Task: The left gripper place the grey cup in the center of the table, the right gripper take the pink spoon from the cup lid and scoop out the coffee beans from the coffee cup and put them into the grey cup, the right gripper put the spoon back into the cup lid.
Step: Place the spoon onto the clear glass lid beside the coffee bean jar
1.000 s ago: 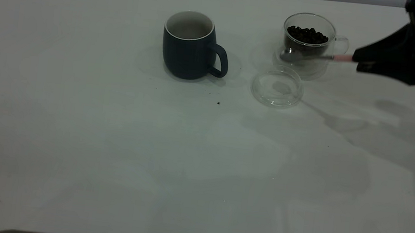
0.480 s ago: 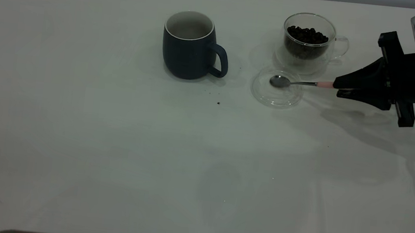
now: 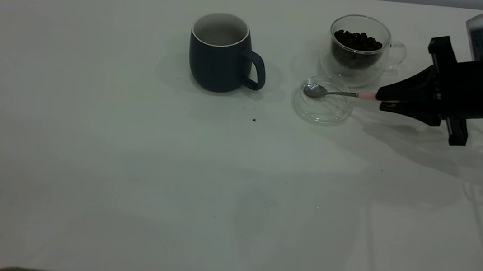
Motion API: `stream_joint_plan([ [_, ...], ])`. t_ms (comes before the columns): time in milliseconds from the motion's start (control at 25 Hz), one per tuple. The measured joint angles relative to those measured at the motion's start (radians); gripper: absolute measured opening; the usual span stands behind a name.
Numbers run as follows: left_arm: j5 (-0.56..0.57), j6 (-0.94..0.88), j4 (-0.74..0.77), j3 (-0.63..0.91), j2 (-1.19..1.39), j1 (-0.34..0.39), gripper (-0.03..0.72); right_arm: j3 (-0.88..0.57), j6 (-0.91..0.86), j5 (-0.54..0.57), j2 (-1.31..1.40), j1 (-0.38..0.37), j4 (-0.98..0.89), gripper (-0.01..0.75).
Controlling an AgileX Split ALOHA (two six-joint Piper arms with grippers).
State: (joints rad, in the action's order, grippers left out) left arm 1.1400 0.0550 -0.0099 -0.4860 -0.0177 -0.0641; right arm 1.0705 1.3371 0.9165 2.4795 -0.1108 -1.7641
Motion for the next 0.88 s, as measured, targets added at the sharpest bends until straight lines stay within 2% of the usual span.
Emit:
stream_joint_plan([
  [200,0.0,0.0,0.0,0.0,0.0,0.0,0.567,0.0,0.027,-0.001,0.0,0.008,-0.012,0.114],
  [280,0.0,0.0,0.0,0.0,0.0,0.0,0.567,0.0,0.027,-0.001,0.0,0.012,-0.022,0.146],
  [360,0.0,-0.001,0.0,0.0,0.0,0.0,0.567,0.0,0.027,0.0,0.0,0.012,-0.027,0.221],
  [600,0.0,-0.001,0.0,0.0,0.0,0.0,0.567,0.0,0.028,0.003,0.0,0.012,-0.003,0.555],
  [720,0.0,-0.002,0.0,0.0,0.0,0.0,0.567,0.0,0.023,-0.015,0.0,0.012,0.04,0.614],
  [880,0.0,-0.004,0.0,0.0,0.0,0.0,0.567,0.0,-0.029,-0.106,-0.028,0.012,0.137,0.62],
])
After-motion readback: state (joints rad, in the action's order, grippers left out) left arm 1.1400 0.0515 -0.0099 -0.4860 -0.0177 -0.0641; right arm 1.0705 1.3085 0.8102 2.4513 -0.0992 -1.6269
